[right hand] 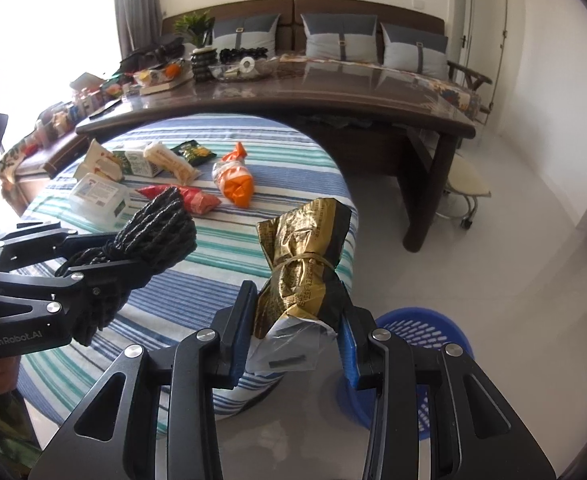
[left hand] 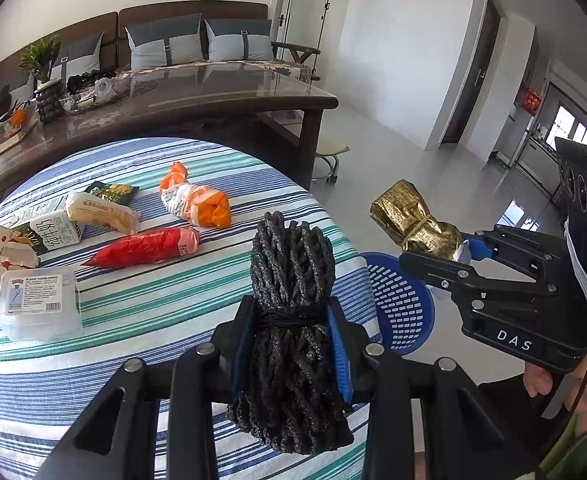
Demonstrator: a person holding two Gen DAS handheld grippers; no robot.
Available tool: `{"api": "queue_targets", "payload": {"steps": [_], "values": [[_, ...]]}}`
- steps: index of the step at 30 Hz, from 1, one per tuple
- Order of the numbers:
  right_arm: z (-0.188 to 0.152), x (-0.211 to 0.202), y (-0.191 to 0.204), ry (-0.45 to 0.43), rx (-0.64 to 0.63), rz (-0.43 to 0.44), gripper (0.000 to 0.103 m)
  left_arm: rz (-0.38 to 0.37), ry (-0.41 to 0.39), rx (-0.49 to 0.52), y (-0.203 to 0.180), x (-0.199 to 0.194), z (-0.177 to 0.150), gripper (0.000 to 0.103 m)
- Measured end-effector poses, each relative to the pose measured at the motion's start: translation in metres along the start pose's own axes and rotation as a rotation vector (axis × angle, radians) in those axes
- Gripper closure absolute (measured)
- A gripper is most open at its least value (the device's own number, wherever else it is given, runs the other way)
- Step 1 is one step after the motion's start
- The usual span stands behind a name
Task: Collect trash
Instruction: 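Carry rope and wrapper to the blue wastebasket and open both tools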
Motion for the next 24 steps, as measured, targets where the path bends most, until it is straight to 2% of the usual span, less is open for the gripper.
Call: {"api": "queue_targets", "payload": {"steps": [3, 7, 11, 17, 24], "values": [[-0.002, 0.000, -0.028, 0.014, 0.050, -0.027, 0.065, -0.023, 0.015, 0.021, -0.018, 0.011, 0.008, 0.068], [0.002, -0.002, -0.085, 0.030, 0.140, -0.078, 0.065, -0.068, 0.040, 0.065, -0.055, 0.034, 0.021, 0.068], [-0.006, 0.010, -0.139, 0.093, 0.192, -0.105, 0.065, -0.127, 0.076, 0.093, -0.096, 0.068, 0.034, 0.068], [-0.056, 0.049, -0.195, 0.218, 0.276, -0.124, 0.065, -0.186, 0.132, 0.119, -0.143, 0.135, 0.041, 0.065], [-0.093, 0.078, -0.232, 0.299, 0.321, -0.148, 0.065, -0.213, 0.219, 0.080, -0.163, 0.210, 0.036, 0.065]]}}
Point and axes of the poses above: each gripper's, at about its wrist camera, not at the fingertips, and x roughly the way its jaws point, y to its left, z to its top, the point moved 10 cm from there along x, roughly the way its jaws point, and after that the axes turned 3 degrees about -z, right-handed, at the moved point
